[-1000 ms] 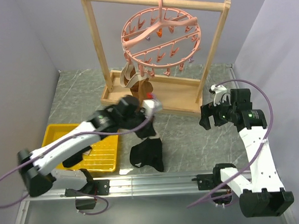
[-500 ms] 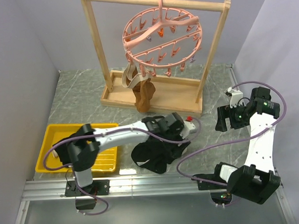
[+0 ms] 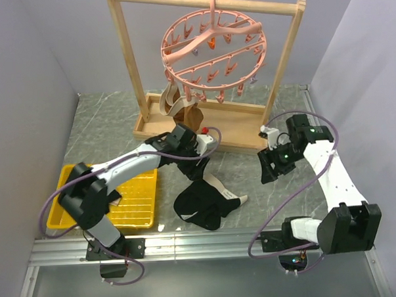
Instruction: Clip the underwear to the hanger
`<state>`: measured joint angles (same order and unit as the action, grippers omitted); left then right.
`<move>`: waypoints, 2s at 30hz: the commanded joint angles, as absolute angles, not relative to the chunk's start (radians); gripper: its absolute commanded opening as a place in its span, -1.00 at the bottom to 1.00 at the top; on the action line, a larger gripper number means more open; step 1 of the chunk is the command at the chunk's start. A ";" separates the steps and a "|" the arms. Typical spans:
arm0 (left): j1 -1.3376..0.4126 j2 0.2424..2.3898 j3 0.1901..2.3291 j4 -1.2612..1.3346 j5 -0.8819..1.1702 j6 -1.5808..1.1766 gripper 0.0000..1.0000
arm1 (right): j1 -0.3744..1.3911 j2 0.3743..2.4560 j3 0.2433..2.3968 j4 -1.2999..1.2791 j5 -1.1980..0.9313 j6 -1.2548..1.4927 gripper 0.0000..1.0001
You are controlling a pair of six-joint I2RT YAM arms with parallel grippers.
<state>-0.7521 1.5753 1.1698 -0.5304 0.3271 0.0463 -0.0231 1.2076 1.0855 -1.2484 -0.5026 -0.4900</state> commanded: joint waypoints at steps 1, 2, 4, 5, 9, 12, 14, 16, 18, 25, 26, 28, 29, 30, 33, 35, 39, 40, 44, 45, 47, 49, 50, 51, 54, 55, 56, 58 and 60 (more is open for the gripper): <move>-0.753 1.643 1.178 -0.428 0.363 0.095 0.19 | 0.046 1.251 1.083 -1.195 -0.468 -0.439 0.45; -0.755 1.660 1.189 -0.422 0.377 0.107 0.17 | 0.049 1.267 1.081 -1.187 -0.468 -0.437 0.43; -0.772 1.709 1.224 -0.407 0.364 0.126 0.16 | 0.051 1.296 1.075 -1.187 -0.469 -0.442 0.39; -0.787 1.729 1.253 -0.411 0.359 0.133 0.16 | 0.051 1.319 1.074 -1.187 -0.475 -0.445 0.37; -0.810 1.853 1.308 -0.448 0.350 0.120 0.17 | 0.051 1.376 1.051 -1.198 -0.499 -0.472 0.36; -0.810 1.893 1.310 -0.428 0.344 0.087 -0.06 | 0.051 1.411 1.042 -1.195 -0.506 -0.479 0.35; -0.810 1.898 1.310 -0.426 0.328 0.068 -0.57 | 0.051 1.427 1.046 -1.193 -0.514 -0.485 0.36; -0.808 1.864 1.310 -0.446 0.315 0.057 -0.90 | 0.049 1.446 1.057 -1.196 -0.526 -0.488 0.36; -0.808 1.751 1.270 -0.456 0.290 0.055 -0.99 | 0.049 1.456 1.072 -1.192 -0.540 -0.492 0.35; -0.782 1.321 1.138 -0.477 0.371 0.152 -0.99 | 0.061 1.463 1.106 -1.105 -0.597 -0.448 0.33; -0.769 1.254 1.114 -0.477 0.406 0.167 -0.99 | 0.063 1.462 1.111 -1.079 -0.607 -0.434 0.32; -0.767 1.203 1.071 -0.459 0.464 0.209 -0.99 | 0.066 1.454 1.114 -1.045 -0.627 -0.413 0.31; -0.765 1.171 1.057 -0.447 0.477 0.215 -0.99 | 0.066 1.450 1.115 -1.019 -0.638 -0.402 0.30; -0.764 1.163 1.052 -0.454 0.491 0.234 -0.99 | 0.064 1.447 1.117 -1.006 -0.647 -0.396 0.30; -0.755 1.138 1.048 -0.477 0.538 0.264 -0.99 | 0.066 1.418 1.105 -0.947 -0.696 -0.376 0.30; -0.753 1.093 1.026 -0.462 0.574 0.291 -0.99 | 0.069 1.396 1.071 -0.873 -0.707 -0.362 0.30; -0.755 1.025 0.989 -0.482 0.640 0.467 -0.99 | 0.067 1.394 1.025 -0.776 -0.748 -0.324 0.31; -0.753 1.022 1.005 -0.517 0.661 0.518 -0.99 | 0.066 1.403 1.022 -0.756 -0.764 -0.315 0.32; -0.753 1.034 1.091 -0.727 0.803 0.693 -0.99 | 0.066 1.450 1.020 -0.726 -0.821 -0.289 0.32; -0.755 1.037 1.104 -0.806 0.855 0.753 -0.98 | 0.067 1.451 1.017 -0.712 -0.839 -0.282 0.31; -0.762 1.055 1.130 -0.911 0.902 0.842 -0.98 | 0.067 1.457 1.014 -0.680 -0.874 -0.272 0.32; -0.784 1.065 1.112 -1.046 0.907 0.963 -0.98 | 0.074 1.466 1.020 -0.655 -0.920 -0.267 0.32; -0.793 1.069 1.095 -1.072 0.896 1.000 -0.98 | 0.078 1.471 1.023 -0.647 -0.926 -0.256 0.31; -0.816 1.069 1.057 -1.101 0.861 1.015 -0.98 | 0.096 1.491 1.037 -0.650 -0.928 -0.256 0.31; -0.847 1.080 1.000 -1.140 0.802 1.077 -0.98 | 0.138 1.543 1.058 -0.670 -0.934 -0.278 0.27; -0.851 1.095 0.968 -1.156 0.766 1.089 -0.98 | 0.168 1.554 1.065 -0.681 -0.933 -0.282 0.26; -0.850 1.104 0.956 -1.158 0.747 1.101 -0.99 | 0.190 1.565 1.066 -0.683 -0.917 -0.284 0.25; -0.848 1.127 0.937 -1.164 0.697 1.103 -0.99 | 0.244 1.589 1.063 -0.684 -0.916 -0.285 0.24; -0.847 1.132 0.916 -1.152 0.658 1.097 -0.99 | 0.268 1.595 1.042 -0.652 -0.917 -0.262 0.22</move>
<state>-0.8467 1.1282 0.9321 -1.1137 0.7277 1.0317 0.2268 1.5944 1.0309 -0.6907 -0.8883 -0.2764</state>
